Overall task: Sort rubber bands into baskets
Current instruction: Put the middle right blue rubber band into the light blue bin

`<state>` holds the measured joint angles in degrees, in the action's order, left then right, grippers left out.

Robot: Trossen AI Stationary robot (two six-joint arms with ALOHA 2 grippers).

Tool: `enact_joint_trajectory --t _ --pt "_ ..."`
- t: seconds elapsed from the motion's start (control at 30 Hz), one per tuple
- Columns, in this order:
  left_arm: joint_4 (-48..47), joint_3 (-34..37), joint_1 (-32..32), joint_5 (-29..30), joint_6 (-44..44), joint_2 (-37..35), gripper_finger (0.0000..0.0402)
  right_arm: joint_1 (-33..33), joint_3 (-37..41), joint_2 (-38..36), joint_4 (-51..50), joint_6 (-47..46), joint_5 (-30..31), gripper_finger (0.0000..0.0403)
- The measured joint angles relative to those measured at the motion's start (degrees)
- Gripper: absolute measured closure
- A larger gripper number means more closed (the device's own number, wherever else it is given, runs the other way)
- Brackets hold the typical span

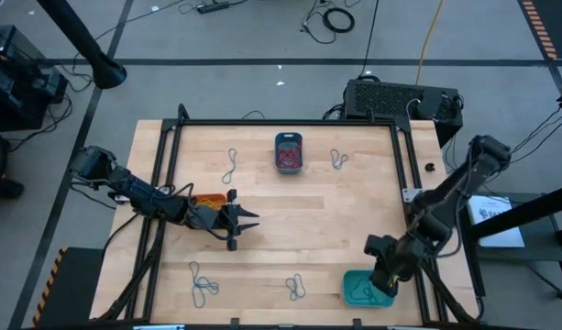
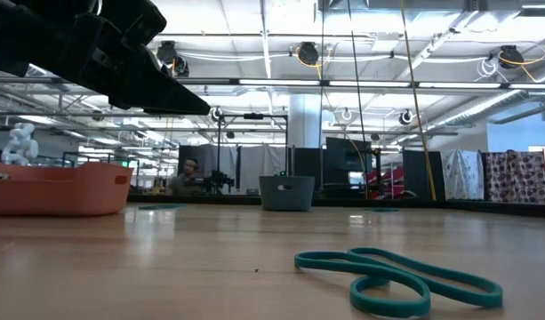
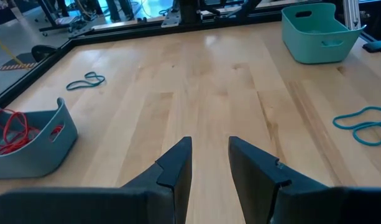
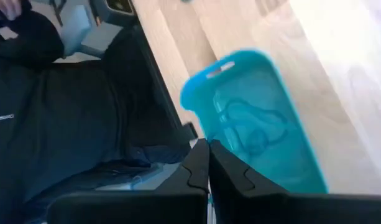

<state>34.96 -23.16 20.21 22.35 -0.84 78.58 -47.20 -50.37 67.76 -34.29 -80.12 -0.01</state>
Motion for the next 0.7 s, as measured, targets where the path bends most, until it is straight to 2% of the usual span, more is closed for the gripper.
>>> enact_joint_trajectory --t 0.27,0.53,0.7 --pt "0.01 0.0 0.0 0.0 -0.22 0.0 0.0288 -4.42 0.0 5.11 1.15 -4.68 2.6 0.0402" --pt "0.04 0.0 0.0 0.0 -0.22 0.0 0.0288 -4.57 0.0 10.96 0.25 -0.5 2.7 0.0402" --pt "0.04 0.0 0.0 0.0 -0.22 0.01 0.0288 -4.57 0.0 12.34 -4.85 -1.79 2.7 0.0402"
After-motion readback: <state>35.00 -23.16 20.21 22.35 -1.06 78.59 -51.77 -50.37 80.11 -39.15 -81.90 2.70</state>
